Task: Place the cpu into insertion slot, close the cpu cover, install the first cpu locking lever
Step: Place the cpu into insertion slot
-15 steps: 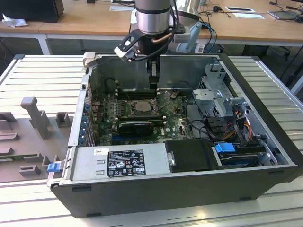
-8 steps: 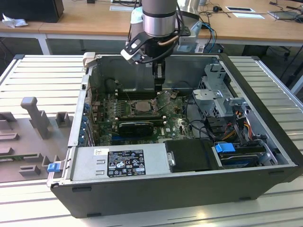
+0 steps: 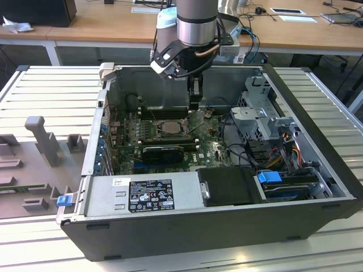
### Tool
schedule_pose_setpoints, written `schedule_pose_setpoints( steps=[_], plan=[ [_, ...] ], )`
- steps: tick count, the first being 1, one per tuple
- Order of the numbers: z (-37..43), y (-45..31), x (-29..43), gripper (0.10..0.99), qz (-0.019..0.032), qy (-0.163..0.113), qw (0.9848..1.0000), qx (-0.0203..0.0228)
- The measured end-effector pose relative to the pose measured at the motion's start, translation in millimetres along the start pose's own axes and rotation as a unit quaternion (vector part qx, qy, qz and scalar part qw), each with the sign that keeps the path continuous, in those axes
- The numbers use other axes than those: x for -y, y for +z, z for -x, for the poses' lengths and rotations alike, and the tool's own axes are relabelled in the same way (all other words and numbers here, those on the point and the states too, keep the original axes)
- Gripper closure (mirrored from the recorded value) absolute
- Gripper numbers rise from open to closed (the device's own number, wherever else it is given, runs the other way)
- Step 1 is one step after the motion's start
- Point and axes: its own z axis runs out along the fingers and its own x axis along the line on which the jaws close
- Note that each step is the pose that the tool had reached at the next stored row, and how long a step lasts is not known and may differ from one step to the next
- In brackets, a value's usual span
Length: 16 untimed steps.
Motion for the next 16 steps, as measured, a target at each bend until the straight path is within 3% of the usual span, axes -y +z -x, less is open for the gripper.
schedule_pose_setpoints(
  steps=[4, 9, 13, 16],
  plan=[
    [-0.7, 1.6, -7.1, 0.980, -0.0002, 0.000, 1.0000, -0.0002],
    [-2.8, 8.7, -29.4, 0.980, -0.0021, -0.007, 1.0000, -0.0004],
    [-4.4, 16.7, -42.8, 0.980, -0.0048, -0.015, 0.9999, -0.0008],
    [-4.9, 22.5, -48.1, 0.980, -0.0075, -0.026, 0.9996, -0.0015]
  ],
)
